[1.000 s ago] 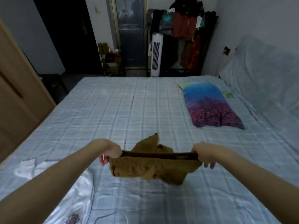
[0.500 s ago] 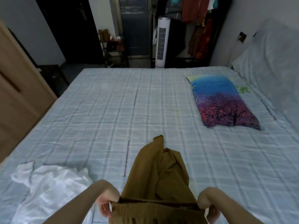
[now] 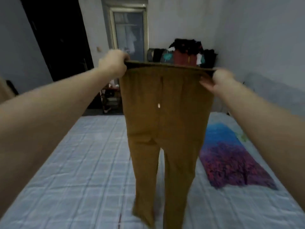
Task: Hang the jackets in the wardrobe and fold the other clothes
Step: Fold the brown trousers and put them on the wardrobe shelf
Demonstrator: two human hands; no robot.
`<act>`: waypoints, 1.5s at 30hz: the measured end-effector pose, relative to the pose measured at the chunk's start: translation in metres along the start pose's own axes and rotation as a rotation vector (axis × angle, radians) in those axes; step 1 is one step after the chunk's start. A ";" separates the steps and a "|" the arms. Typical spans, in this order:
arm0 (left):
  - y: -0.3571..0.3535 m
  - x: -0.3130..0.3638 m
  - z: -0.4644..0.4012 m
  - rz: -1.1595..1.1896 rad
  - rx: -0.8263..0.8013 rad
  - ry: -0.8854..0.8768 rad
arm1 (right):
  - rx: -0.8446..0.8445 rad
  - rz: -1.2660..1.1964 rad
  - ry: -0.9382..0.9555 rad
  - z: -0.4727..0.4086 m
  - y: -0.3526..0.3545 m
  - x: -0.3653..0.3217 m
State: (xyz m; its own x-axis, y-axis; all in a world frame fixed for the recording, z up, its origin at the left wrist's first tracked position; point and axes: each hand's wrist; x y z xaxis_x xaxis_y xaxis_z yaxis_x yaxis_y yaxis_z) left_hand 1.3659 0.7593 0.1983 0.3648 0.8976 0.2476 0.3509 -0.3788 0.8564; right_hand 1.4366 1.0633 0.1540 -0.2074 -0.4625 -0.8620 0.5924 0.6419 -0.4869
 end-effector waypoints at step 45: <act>-0.276 -0.147 0.858 -0.265 -1.344 -0.046 | -0.379 2.132 -0.254 0.548 0.551 0.488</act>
State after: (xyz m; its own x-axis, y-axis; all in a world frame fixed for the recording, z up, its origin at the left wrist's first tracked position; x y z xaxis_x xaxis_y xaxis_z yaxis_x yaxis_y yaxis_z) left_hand 1.9557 0.5387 -0.4634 0.4557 0.8900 0.0165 -0.6755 0.3337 0.6575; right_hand 2.0888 0.8566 -0.4575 0.4688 0.8830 0.0226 -0.4173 0.1988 0.8867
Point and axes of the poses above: each hand's wrist, its own z-axis away from the middle knuckle, its own y-axis out of the back of the hand, x = y × z
